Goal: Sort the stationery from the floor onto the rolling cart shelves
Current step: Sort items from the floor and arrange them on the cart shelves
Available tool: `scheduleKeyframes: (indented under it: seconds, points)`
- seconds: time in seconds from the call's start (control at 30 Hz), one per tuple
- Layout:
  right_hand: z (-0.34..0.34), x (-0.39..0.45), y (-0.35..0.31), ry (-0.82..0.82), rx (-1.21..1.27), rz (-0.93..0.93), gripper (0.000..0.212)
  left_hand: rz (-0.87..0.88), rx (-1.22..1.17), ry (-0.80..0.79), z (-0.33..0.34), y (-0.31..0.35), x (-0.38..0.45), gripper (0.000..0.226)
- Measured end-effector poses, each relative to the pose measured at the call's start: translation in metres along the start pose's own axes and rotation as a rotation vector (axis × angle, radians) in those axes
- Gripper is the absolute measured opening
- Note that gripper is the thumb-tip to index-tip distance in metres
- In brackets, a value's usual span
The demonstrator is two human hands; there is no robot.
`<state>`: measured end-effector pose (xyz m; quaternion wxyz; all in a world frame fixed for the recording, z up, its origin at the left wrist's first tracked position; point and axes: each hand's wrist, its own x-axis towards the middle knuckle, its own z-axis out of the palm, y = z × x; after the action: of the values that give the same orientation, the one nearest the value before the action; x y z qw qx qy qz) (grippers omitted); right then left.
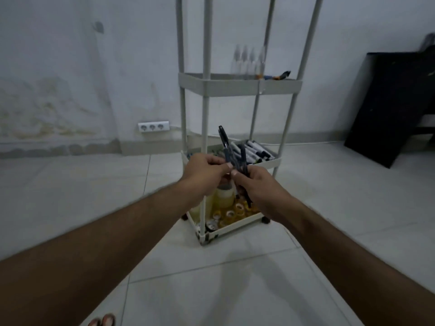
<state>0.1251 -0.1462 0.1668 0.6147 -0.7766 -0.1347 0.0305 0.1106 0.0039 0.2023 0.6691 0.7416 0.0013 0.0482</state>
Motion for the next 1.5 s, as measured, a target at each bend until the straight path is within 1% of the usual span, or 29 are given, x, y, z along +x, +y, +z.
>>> scheduleKeyframes:
  seconds: [0.1,0.17,0.2,0.23,0.27,0.3,0.33,0.37,0.4,0.47,0.57,0.63,0.73,0.77,0.8,0.9,0.97,1.03,1.1,1.17,1.23,1.27,1.4,1.5]
  points:
    - [-0.026,0.025,-0.004,-0.017,-0.026,0.083,0.035,0.070,0.034,0.060,0.011,0.002,0.021,0.006]
    - [-0.043,0.045,-0.007,0.023,-0.091,0.149,0.031,0.192,0.111,0.218,0.010,-0.006,0.035,0.008]
    - [-0.051,0.057,-0.009,0.042,-0.150,0.174,0.028,0.244,0.149,0.317,0.007,-0.011,0.041,0.003]
    - [-0.058,0.070,-0.009,0.052,-0.212,0.189,0.025,0.273,0.180,0.409,0.003,-0.017,0.046,0.006]
    - [-0.063,0.085,-0.009,0.052,-0.274,0.200,0.022,0.282,0.192,0.472,-0.001,-0.024,0.053,0.017]
    - [-0.066,0.099,-0.010,0.039,-0.350,0.211,0.021,0.280,0.195,0.498,-0.006,-0.031,0.060,0.029]
    - [-0.067,0.113,-0.010,0.012,-0.438,0.224,0.020,0.269,0.208,0.494,-0.009,-0.037,0.067,0.038]
    - [-0.066,0.124,-0.011,-0.017,-0.534,0.235,0.020,0.258,0.224,0.465,-0.011,-0.042,0.072,0.043]
    - [-0.063,0.134,-0.013,-0.041,-0.626,0.235,0.019,0.256,0.247,0.429,-0.012,-0.046,0.076,0.043]
    - [-0.056,0.150,-0.015,-0.059,-0.759,0.216,0.017,0.270,0.288,0.372,-0.013,-0.053,0.084,0.034]
    - [-0.047,0.166,-0.012,-0.053,-0.904,0.216,0.017,0.297,0.299,0.353,-0.011,-0.059,0.086,0.030]
    - [-0.044,0.173,-0.003,-0.030,-1.002,0.221,0.025,0.311,0.299,0.355,-0.008,-0.060,0.087,0.030]
    - [-0.044,0.179,0.013,0.025,-1.099,0.170,0.045,0.329,0.307,0.364,-0.007,-0.063,0.088,0.033]
    - [-0.044,0.180,0.017,0.032,-1.118,0.162,0.046,0.338,0.311,0.364,-0.007,-0.065,0.089,0.034]
    - [-0.044,0.181,0.019,0.046,-1.113,0.163,0.042,0.347,0.317,0.363,-0.007,-0.066,0.089,0.035]
    - [-0.049,0.187,0.025,0.112,-1.024,0.193,0.032,0.362,0.338,0.364,-0.009,-0.068,0.091,0.036]
    - [-0.053,0.191,0.027,0.142,-0.999,0.198,0.031,0.369,0.343,0.367,-0.009,-0.069,0.091,0.037]
    - [-0.053,0.196,0.029,0.209,-0.975,0.178,0.033,0.377,0.342,0.367,-0.008,-0.069,0.091,0.037]
    - [-0.053,0.199,0.030,0.285,-0.997,0.180,0.040,0.385,0.348,0.371,-0.008,-0.069,0.091,0.037]
    - [-0.053,0.198,0.027,0.333,-1.057,0.156,0.036,0.391,0.355,0.376,-0.009,-0.071,0.093,0.037]
    - [-0.051,0.196,0.021,0.308,-1.068,0.113,0.025,0.404,0.355,0.376,-0.010,-0.073,0.095,0.037]
    - [-0.049,0.197,0.019,0.266,-1.068,0.104,0.024,0.408,0.355,0.376,-0.011,-0.074,0.095,0.036]
    - [-0.035,0.203,0.018,0.068,-1.118,0.142,0.037,0.430,0.356,0.385,-0.011,-0.075,0.096,0.032]
    - [-0.029,0.204,0.021,0.049,-1.191,0.141,0.039,0.437,0.356,0.388,-0.011,-0.076,0.096,0.030]
